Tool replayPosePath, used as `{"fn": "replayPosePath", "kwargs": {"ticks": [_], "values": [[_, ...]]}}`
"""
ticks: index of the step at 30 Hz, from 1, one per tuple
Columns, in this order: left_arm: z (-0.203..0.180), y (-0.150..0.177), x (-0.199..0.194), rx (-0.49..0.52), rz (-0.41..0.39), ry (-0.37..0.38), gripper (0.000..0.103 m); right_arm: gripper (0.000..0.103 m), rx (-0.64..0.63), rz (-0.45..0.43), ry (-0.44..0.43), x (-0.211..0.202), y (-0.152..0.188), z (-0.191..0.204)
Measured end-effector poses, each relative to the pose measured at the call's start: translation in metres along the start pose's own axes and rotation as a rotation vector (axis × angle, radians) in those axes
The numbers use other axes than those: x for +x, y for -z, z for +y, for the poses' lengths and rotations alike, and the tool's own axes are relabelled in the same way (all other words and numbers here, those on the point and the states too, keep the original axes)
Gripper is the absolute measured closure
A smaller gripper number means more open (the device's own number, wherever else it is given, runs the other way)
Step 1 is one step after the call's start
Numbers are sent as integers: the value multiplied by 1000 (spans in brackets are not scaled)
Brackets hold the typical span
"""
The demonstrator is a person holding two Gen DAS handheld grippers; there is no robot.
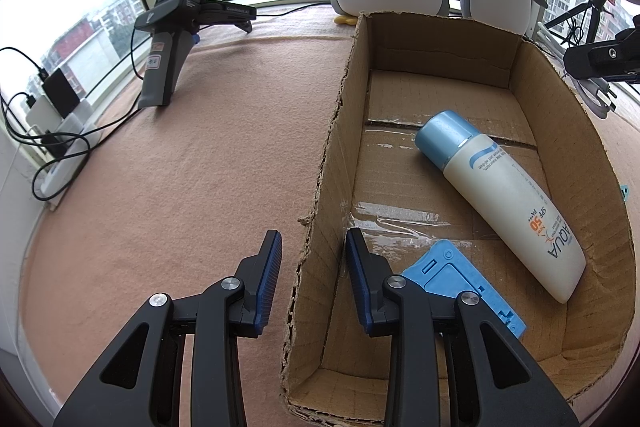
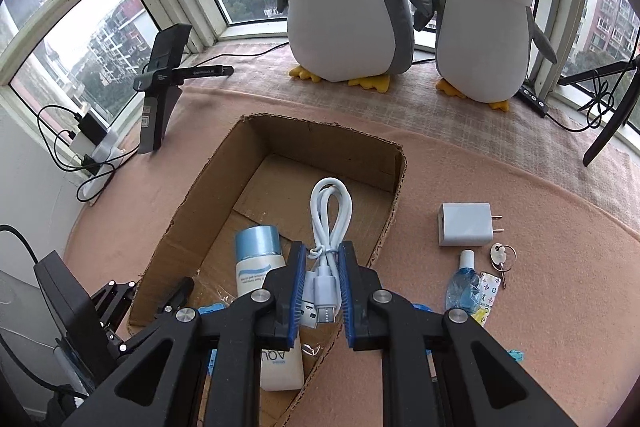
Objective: Organize rigid objects
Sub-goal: 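Carry the white USB cable into the box and release it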
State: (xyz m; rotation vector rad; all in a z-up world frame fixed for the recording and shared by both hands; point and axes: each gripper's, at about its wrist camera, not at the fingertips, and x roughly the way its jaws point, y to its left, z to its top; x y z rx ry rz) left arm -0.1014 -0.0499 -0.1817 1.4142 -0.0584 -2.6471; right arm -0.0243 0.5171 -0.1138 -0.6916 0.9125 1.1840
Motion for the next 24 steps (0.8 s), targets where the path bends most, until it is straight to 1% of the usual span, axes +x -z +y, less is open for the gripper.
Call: {"fn": "replayPosePath", "kwargs": {"ticks": [8, 17, 18, 20, 22, 24], "values": [[0, 0, 0, -1, 0, 1, 72, 88, -12, 18, 4, 13, -1, 6], [0, 0, 0, -2, -1, 1, 72, 87, -21, 15, 5, 15, -3, 7], [0, 0, 0, -2, -2, 1, 72, 86, -18, 14, 5, 14, -3, 6], [0, 0, 1, -2, -1, 1, 72, 72, -10, 10, -2, 12, -3, 4], [0, 0, 2, -2, -1, 1, 72, 68, -6, 5, -6, 10, -3, 3], [0, 0, 1, -1, -1, 1, 72, 68, -6, 1, -2, 7, -3, 2]]}}
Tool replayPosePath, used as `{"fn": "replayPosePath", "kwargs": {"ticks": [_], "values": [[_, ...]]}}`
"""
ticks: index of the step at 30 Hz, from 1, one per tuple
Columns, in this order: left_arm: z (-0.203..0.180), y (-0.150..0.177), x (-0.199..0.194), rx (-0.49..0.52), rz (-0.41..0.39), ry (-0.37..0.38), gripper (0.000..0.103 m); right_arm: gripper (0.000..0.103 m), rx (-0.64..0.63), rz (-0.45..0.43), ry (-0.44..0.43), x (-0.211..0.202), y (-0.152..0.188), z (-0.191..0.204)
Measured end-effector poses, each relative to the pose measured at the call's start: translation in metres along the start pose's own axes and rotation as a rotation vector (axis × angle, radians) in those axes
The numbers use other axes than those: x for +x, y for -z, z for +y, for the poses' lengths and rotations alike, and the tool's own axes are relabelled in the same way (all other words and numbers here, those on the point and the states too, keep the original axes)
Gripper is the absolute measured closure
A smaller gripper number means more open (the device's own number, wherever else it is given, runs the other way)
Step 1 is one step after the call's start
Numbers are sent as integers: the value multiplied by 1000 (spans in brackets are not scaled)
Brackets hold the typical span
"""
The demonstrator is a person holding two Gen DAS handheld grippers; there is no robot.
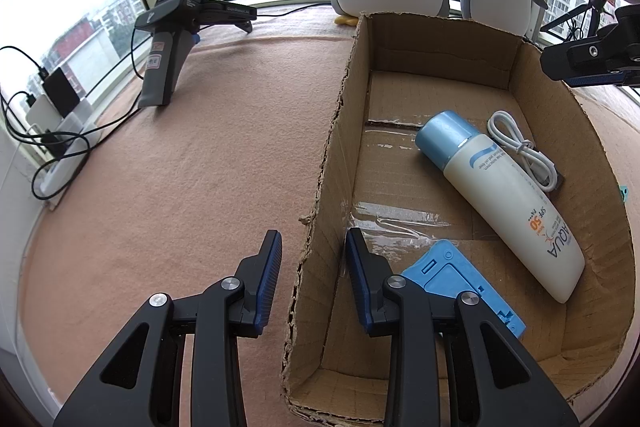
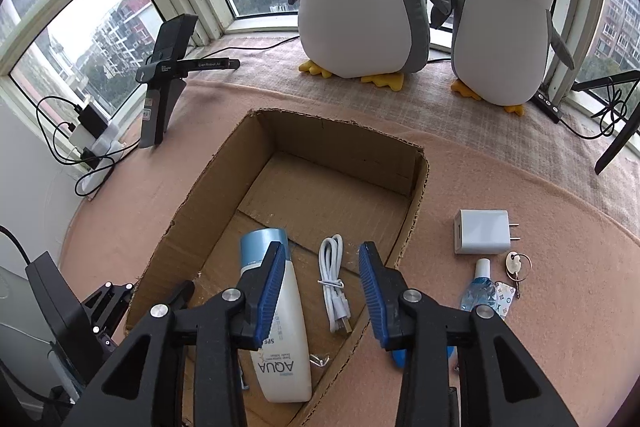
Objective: Organize rigid objects
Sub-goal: 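Carry the white USB cable into the box and release it, then move the right tool to the teal clothespin and close on it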
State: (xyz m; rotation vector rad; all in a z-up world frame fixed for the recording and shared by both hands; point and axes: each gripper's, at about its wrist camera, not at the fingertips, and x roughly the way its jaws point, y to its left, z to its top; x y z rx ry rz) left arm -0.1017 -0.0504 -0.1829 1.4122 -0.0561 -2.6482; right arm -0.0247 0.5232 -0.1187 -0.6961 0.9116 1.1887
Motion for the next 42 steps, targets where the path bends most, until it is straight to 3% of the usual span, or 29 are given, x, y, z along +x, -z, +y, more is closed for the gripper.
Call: {"fn": "replayPosePath", "kwargs": {"ticks": [10, 23, 35, 42], "values": [[0, 0, 0, 0, -1, 0, 72, 68, 31, -12, 3, -19, 5, -15], [1, 0, 0, -1, -1, 1, 72, 67, 103, -17, 51, -56, 26, -66], [1, 0, 1, 2, -2, 0, 72, 67, 210, 76, 124, -43, 58, -125], [1, 0, 1, 2, -4, -3, 72, 67, 416, 164, 29, -32, 86, -153]]}}
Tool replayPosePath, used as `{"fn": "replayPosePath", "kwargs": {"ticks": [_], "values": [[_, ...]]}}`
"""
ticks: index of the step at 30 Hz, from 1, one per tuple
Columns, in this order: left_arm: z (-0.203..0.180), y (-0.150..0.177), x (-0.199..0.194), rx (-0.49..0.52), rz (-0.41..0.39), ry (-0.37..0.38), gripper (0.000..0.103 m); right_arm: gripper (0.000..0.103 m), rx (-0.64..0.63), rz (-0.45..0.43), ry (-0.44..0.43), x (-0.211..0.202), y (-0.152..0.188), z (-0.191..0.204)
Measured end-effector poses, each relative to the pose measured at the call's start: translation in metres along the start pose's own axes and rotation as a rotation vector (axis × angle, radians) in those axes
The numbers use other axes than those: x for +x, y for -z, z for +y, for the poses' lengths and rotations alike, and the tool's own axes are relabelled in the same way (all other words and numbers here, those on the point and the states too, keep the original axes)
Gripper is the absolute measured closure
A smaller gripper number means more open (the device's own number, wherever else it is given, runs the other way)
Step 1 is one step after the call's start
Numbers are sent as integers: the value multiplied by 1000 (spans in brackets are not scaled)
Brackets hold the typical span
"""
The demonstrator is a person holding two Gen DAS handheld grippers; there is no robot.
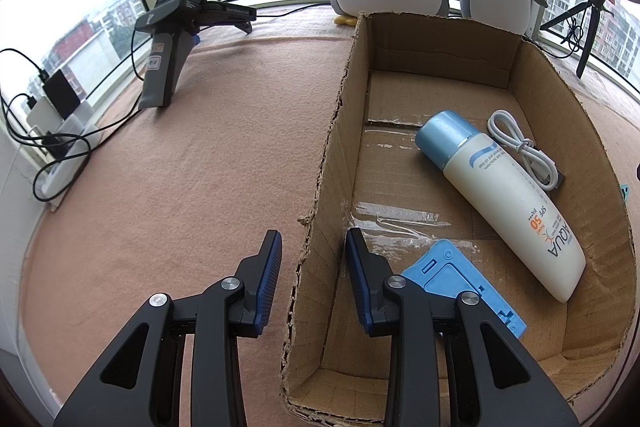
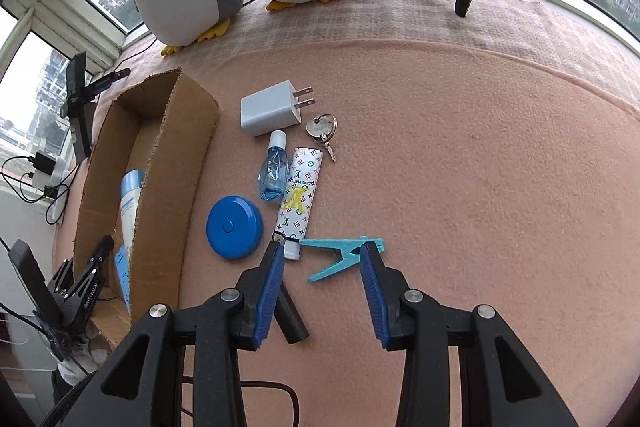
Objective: Organize rigid objects
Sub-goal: 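Move the right tool to the teal clothespin and close on it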
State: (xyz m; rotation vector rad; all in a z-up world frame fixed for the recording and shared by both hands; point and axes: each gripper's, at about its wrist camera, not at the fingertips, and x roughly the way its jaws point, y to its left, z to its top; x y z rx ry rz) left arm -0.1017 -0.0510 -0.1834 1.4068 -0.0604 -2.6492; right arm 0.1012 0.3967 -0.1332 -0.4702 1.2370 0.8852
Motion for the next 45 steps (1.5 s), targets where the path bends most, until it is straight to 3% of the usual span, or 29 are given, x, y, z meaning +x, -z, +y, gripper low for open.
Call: {"fn": "replayPosePath", "kwargs": {"ticks": [11, 20, 26, 45], "values": [[-1, 0, 0, 0, -1, 3, 72, 67, 74, 38, 34, 24, 8, -5], [-1, 0, 0, -4, -2, 5, 72, 73, -17, 34, 179, 36, 2, 10], [-1, 1, 0, -4, -2, 6, 72, 74, -47, 28, 209, 34, 1, 6], [-1, 1, 0, -4, -2, 7, 72, 77, 40, 24, 100, 20, 2, -29]]}}
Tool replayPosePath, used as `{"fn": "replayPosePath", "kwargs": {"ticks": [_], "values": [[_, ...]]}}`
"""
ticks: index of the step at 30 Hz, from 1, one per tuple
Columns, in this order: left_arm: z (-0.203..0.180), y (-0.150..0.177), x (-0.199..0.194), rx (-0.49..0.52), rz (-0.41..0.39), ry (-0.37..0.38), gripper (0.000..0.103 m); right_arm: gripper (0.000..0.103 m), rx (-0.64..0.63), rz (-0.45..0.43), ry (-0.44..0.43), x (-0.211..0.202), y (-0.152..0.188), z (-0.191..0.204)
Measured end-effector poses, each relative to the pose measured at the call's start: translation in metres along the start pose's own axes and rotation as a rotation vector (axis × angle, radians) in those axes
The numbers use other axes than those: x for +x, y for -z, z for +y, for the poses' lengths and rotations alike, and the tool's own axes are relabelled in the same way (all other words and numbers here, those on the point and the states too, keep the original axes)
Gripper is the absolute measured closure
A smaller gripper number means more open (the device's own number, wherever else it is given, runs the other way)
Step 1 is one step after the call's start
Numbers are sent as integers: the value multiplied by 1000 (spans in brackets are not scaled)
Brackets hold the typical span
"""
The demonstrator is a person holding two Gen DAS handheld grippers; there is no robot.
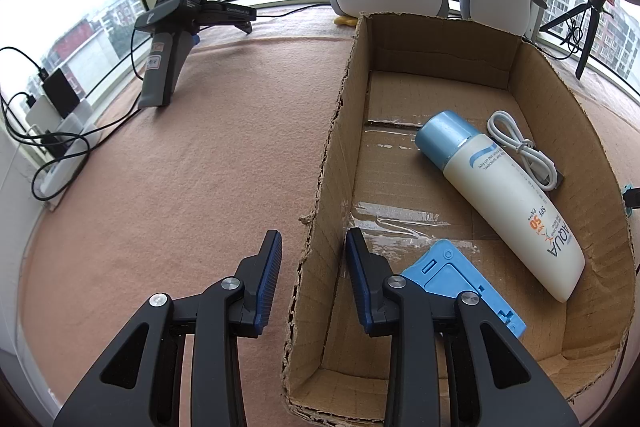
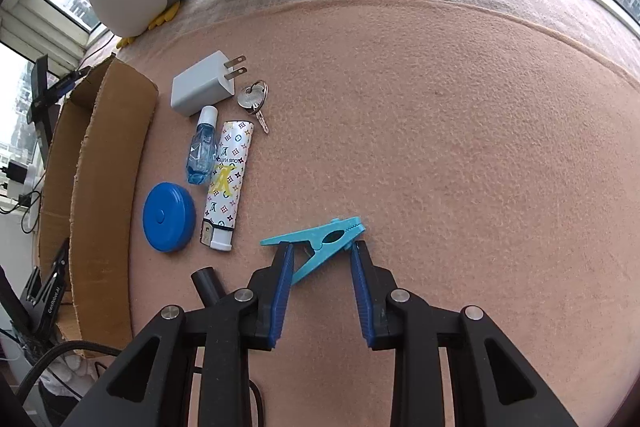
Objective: Organize rigid objects
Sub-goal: 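Carry the teal clothespin over the box and release it inside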
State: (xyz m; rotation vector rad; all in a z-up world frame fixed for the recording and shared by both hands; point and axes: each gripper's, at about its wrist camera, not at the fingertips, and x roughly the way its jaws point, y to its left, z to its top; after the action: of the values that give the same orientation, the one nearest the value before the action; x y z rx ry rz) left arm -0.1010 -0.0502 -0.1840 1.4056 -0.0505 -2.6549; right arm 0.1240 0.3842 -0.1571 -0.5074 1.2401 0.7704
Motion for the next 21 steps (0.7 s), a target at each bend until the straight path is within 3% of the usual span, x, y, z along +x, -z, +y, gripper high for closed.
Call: {"fn": "replayPosePath", "kwargs": {"ticks": [6, 7, 8, 21], "values": [[0, 0, 0, 0, 0, -1, 72, 77, 20, -26, -31, -5, -3, 2], [0, 0, 0, 0, 0, 0, 72, 84, 15, -34, -27, -8, -3, 2], [0, 0, 0, 0, 0, 0, 72, 98, 9, -36, -22, -11, -4, 3], [2, 0, -1, -2, -2, 3, 72, 99, -43, -61, 22, -10, -9, 17]]}}
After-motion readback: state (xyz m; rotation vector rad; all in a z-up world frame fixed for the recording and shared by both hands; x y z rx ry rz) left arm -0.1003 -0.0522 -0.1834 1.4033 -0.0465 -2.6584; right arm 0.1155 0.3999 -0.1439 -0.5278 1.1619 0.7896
